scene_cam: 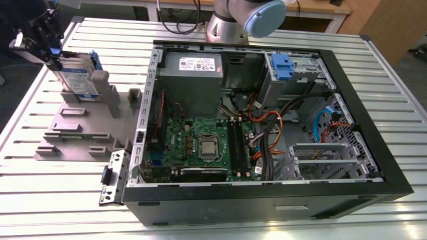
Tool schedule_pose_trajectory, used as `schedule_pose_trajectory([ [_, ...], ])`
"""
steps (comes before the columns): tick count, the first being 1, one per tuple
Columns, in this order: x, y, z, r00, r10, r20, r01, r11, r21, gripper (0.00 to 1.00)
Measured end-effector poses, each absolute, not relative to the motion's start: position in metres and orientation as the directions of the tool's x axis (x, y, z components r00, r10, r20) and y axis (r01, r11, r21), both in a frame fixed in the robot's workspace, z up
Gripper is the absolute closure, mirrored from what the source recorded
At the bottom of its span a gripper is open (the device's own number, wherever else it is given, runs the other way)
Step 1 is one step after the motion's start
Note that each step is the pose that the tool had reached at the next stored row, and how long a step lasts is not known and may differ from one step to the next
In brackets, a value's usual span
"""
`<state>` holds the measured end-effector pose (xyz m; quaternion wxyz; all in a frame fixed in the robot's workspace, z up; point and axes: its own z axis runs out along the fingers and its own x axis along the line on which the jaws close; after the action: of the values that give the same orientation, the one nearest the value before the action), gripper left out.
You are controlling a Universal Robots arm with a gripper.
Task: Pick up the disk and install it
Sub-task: 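Pick up the disk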
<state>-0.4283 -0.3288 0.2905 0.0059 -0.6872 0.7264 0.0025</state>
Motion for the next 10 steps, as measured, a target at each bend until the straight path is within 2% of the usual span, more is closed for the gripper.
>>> schedule_pose_trajectory([
  [10, -0.4283, -0.3288, 0.2903, -0.055, -0.998, -0.012, -0.998, 0.056, -0.004, 0.63],
])
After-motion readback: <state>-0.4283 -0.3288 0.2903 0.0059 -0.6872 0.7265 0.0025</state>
